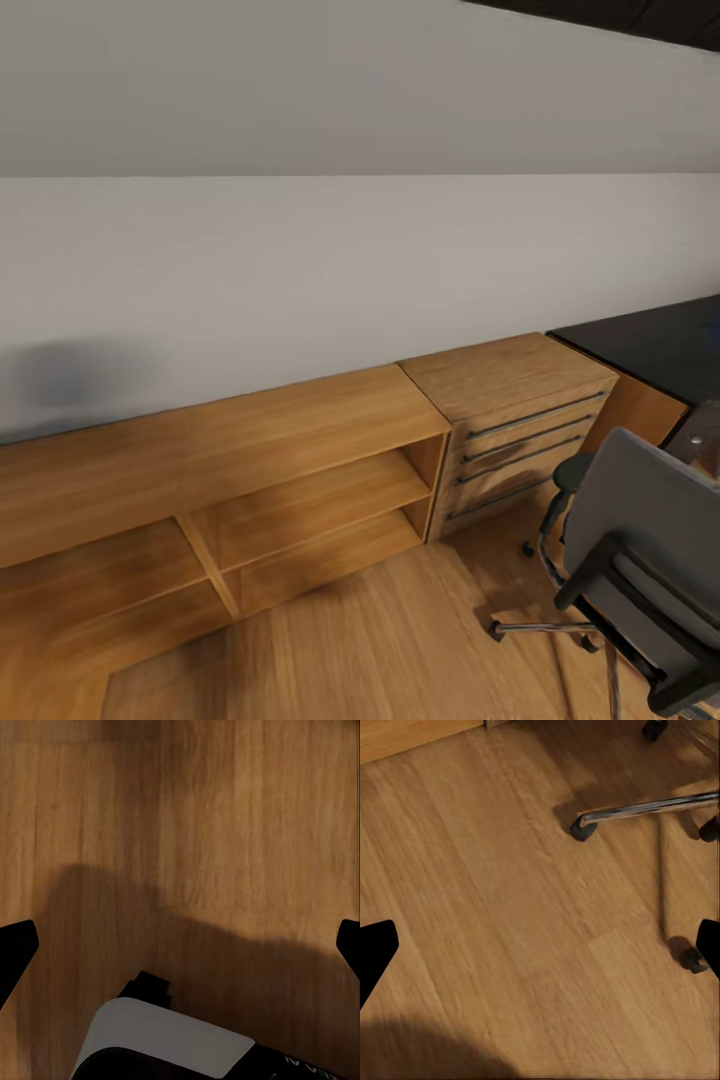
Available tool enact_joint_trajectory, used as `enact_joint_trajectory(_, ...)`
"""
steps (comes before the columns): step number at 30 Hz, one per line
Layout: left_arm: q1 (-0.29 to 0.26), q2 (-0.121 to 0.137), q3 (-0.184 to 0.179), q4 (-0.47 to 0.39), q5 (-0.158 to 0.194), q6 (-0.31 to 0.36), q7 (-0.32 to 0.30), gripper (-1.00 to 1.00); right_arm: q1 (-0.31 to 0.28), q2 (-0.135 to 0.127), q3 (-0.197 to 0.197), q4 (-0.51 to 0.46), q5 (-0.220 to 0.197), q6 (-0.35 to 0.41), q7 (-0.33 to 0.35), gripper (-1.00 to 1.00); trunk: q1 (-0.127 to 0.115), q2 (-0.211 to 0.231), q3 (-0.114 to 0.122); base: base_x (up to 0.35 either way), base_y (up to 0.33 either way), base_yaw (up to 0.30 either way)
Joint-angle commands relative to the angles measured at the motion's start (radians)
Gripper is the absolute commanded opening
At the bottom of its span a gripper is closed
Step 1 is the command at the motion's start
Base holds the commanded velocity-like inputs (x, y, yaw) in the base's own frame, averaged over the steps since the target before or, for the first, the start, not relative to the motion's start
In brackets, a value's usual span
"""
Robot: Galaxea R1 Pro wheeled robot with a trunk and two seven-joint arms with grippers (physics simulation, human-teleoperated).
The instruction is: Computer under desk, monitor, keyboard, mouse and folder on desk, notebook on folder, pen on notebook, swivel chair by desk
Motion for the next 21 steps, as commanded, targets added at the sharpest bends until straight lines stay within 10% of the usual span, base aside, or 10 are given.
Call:
enact_joint_trajectory(1, -0.001, 0.001, -0.009, -0.001, 0.008, -0.005, 0.007, 1.0, 0.0, 0.0, 0.008, -0.002, 0.0, 0.001, -0.009, 1.0, 0.0, 0.0, -0.001, 0.001, 0.0, -0.287)
enact_joint_trajectory(21, -0.001, 0.001, -0.008, 0.0, 0.008, -0.005, 0.006, 1.0, 0.0, 0.0, 0.01, -0.002, 0.0, 0.001, -0.008, 1.0, 0.0, 0.0, -0.001, 0.0, 0.0, -0.292)
